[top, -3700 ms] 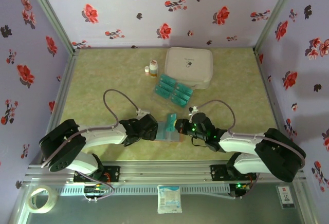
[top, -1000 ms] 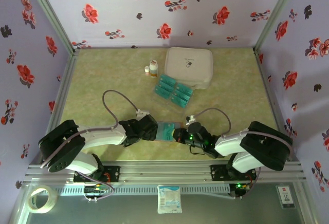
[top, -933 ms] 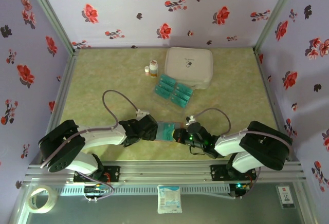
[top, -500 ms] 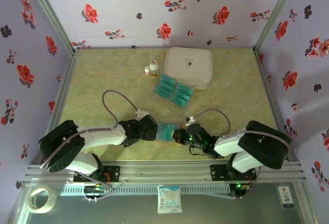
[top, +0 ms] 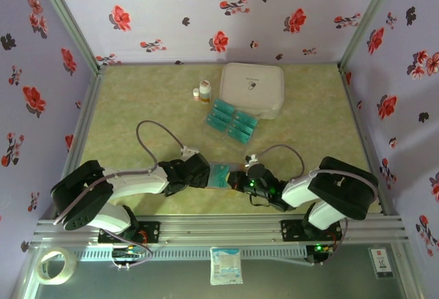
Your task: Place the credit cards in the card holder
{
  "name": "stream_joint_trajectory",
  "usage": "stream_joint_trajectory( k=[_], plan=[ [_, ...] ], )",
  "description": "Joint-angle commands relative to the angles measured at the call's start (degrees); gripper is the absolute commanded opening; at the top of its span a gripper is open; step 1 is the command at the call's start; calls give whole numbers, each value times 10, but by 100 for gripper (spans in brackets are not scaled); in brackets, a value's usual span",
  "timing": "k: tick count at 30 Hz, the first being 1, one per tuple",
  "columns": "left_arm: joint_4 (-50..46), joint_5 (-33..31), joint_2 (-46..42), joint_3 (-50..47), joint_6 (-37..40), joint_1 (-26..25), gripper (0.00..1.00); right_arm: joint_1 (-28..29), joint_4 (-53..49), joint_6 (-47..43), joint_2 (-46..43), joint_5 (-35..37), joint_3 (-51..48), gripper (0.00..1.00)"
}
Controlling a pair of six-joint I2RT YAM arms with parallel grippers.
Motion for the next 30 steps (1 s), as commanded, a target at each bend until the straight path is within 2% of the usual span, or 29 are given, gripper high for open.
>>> stream_joint_trajectory(
  k=[1,12,19,26,30],
  plan=[
    [-27,-14,-4,-15,-1,-5,100,5,-23,0,22,0,5,0],
    [-28,-14,-11,-15,-4,-6,100,7,-24,-3,43,-18,29,0],
    [-44,-13,-40,-13,-25,8,100,5,-150,-33,-8,-15,67,32],
    [-67,-14,-85,-16,-30,27,100,4,-309,-85,-72,1,132,46],
    [-79,-13,-106,-23,-31,35,100,2,-400,-118,-100,18,176,47]
  ],
)
